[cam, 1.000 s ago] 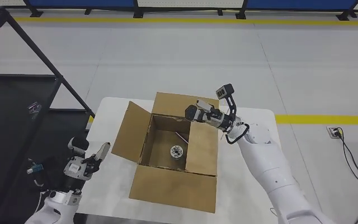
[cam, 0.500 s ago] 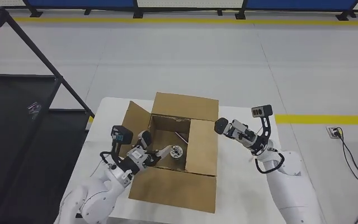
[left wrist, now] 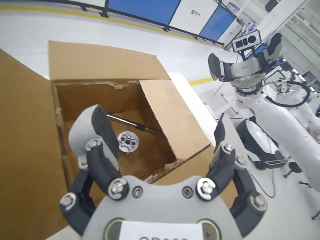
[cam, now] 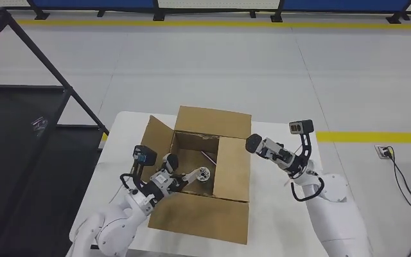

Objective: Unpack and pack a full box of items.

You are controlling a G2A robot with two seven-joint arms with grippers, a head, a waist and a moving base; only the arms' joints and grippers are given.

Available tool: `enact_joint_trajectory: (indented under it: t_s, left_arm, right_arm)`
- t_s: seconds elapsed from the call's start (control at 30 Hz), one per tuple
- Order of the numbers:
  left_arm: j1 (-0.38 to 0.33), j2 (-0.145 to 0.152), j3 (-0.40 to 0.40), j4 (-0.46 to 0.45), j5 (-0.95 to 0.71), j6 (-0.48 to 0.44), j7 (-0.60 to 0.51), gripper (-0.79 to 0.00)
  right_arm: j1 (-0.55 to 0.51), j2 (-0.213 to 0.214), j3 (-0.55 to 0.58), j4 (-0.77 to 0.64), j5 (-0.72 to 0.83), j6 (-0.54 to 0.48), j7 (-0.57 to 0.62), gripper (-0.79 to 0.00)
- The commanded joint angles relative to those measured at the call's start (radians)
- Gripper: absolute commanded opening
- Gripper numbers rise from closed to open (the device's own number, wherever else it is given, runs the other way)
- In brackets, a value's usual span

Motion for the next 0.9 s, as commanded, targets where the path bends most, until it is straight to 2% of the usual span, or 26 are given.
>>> enact_joint_trajectory:
  t_s: [0.0, 0.2, 0.43, 0.63, 0.87]
  left_arm:
    - [-0.052, -0.006, 0.038, 0.057, -0.091, 0.03, -0.064, 0.0]
    - [-0.244, -0.03, 0.159, 0.272, -0.256, 0.131, -0.27, 0.0]
    - [-0.396, -0.067, 0.283, 0.492, -0.411, 0.114, -0.371, 0.0]
    - [-0.478, -0.098, 0.355, 0.61, -0.534, 0.059, -0.404, 0.0]
    - [-0.519, -0.116, 0.388, 0.656, -0.573, 0.016, -0.388, 0.0]
  right_arm:
    - [-0.018, 0.009, 0.013, -0.046, -0.073, -0.04, 0.011, 0.0]
    - [-0.081, 0.032, 0.066, -0.113, -0.149, -0.07, 0.006, 0.0]
    - [-0.143, 0.057, 0.144, -0.132, -0.139, -0.086, -0.013, 0.0]
    - [-0.179, 0.074, 0.181, -0.15, -0.112, -0.098, -0.009, 0.0]
    - [-0.189, 0.089, 0.19, -0.154, -0.091, -0.106, -0.012, 0.0]
